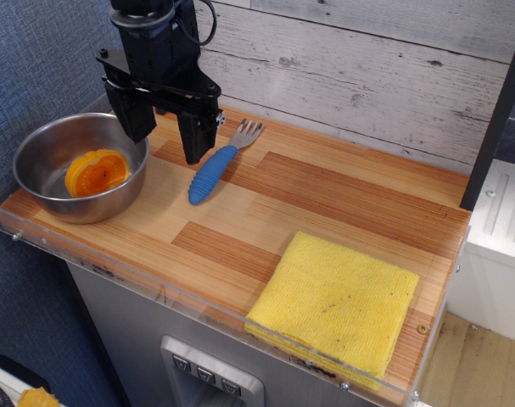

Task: Move the napkin back to the upper right corner

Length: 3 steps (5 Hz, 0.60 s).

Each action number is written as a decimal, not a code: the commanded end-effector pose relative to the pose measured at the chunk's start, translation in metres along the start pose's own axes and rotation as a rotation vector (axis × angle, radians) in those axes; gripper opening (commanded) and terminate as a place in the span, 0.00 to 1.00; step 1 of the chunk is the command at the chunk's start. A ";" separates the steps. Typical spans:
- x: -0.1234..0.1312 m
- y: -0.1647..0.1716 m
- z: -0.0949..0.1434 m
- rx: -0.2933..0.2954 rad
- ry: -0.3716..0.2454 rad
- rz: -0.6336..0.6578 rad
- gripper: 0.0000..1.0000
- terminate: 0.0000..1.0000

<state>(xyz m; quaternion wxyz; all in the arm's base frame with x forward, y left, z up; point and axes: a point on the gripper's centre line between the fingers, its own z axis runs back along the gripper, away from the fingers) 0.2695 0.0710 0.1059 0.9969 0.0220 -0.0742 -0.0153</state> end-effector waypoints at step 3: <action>-0.006 -0.056 -0.010 -0.046 -0.010 -0.053 1.00 0.00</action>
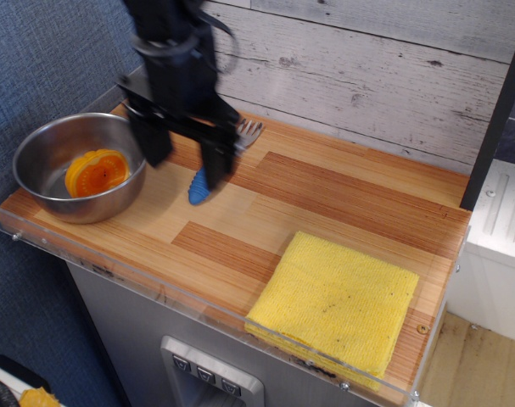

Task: Move the napkin back to the upper right corner

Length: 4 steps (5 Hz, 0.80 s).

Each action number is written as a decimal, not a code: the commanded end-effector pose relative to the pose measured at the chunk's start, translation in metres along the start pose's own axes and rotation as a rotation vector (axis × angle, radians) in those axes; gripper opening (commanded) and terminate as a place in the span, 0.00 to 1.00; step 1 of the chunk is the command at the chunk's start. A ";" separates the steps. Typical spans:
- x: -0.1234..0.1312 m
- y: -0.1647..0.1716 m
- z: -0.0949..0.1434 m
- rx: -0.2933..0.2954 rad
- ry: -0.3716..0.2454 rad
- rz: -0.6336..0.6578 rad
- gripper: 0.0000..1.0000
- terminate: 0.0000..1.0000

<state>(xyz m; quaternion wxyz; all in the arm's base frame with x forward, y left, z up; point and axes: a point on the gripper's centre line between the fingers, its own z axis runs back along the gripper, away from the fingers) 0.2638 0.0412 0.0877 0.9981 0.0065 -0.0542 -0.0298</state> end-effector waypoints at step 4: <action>-0.008 -0.122 -0.035 -0.071 -0.117 0.035 1.00 0.00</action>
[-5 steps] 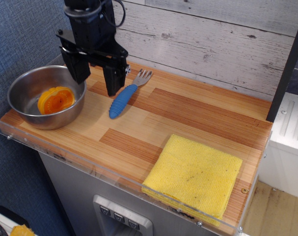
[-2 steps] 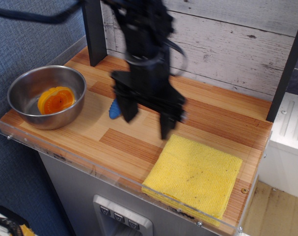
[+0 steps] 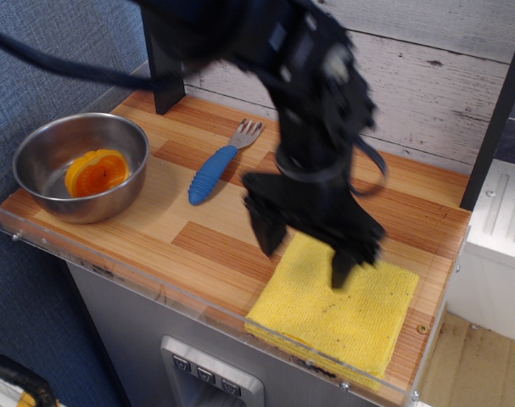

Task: Move the napkin back to the upper right corner

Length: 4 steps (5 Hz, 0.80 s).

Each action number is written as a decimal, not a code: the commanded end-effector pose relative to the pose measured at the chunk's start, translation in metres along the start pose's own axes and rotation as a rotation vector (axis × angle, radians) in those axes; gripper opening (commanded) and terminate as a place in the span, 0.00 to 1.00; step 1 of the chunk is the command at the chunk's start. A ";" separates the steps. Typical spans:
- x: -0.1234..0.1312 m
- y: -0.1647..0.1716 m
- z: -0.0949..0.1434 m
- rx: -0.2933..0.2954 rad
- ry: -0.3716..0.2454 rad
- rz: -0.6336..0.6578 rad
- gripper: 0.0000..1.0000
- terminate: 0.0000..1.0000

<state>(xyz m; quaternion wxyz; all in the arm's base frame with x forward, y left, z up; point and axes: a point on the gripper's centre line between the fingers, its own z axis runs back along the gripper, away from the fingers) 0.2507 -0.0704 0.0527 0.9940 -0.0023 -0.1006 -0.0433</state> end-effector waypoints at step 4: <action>-0.013 -0.021 -0.041 0.027 0.020 -0.002 1.00 0.00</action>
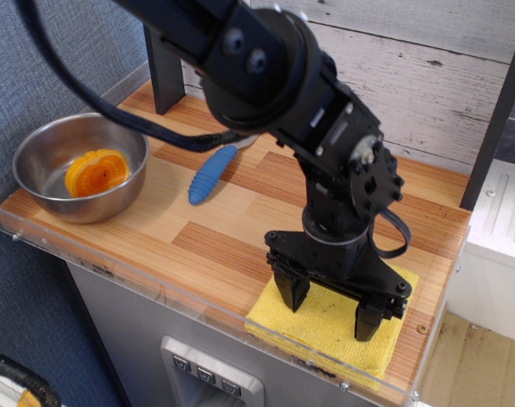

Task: Move the napkin back to the upper right corner

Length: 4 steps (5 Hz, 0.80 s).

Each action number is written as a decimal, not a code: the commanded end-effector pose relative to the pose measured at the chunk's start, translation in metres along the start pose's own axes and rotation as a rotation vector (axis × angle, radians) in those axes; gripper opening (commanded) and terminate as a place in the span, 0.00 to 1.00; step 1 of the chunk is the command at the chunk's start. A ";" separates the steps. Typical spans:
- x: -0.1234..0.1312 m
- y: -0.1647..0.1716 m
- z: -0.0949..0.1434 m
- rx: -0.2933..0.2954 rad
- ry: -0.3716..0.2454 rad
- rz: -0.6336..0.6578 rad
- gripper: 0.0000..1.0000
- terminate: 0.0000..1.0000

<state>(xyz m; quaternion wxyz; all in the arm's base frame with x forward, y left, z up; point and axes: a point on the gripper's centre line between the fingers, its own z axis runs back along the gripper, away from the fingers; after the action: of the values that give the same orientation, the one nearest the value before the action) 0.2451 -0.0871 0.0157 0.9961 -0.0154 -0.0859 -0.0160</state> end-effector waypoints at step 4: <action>0.010 0.013 -0.029 0.047 0.026 -0.046 1.00 0.00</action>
<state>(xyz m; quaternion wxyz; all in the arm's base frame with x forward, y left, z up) 0.2630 -0.0830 0.0051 0.9954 0.0046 -0.0879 -0.0387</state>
